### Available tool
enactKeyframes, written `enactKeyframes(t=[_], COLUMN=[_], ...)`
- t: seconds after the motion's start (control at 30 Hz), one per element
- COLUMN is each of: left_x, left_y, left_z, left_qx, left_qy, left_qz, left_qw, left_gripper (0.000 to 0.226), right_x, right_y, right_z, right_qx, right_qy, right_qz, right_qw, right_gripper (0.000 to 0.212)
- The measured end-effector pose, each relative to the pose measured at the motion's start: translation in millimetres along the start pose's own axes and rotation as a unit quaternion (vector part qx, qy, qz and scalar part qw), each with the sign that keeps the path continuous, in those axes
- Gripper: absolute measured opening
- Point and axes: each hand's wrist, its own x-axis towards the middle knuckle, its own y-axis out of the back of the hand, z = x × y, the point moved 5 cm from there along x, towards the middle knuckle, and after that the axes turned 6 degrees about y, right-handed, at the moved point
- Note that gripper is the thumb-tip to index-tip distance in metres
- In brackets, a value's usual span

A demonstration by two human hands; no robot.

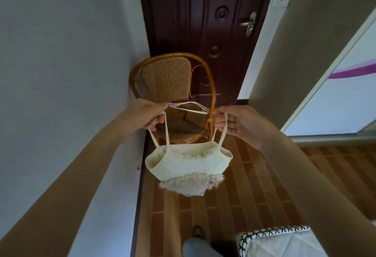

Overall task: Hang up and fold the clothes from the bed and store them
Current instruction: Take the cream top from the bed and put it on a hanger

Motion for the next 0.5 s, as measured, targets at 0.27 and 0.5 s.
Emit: enactKeyframes(t=[0.27,0.5], left_x=[88,151], left_y=[8,15], left_z=[28,31], left_qx=[0.043,0.188], left_qy=[-0.014,-0.096], left_qz=[0.012,0.027], left_qw=[0.999,0.977], left_gripper=[0.044,0.033], right_x=[97,163], right_y=[14,22], right_z=[-27,-41], right_qx=[-0.009,-0.012], right_qy=[-0.02,-0.027], right_qz=[-0.033,-0.038], right_qw=[0.999,0.999], right_gripper=[0.022,0.02])
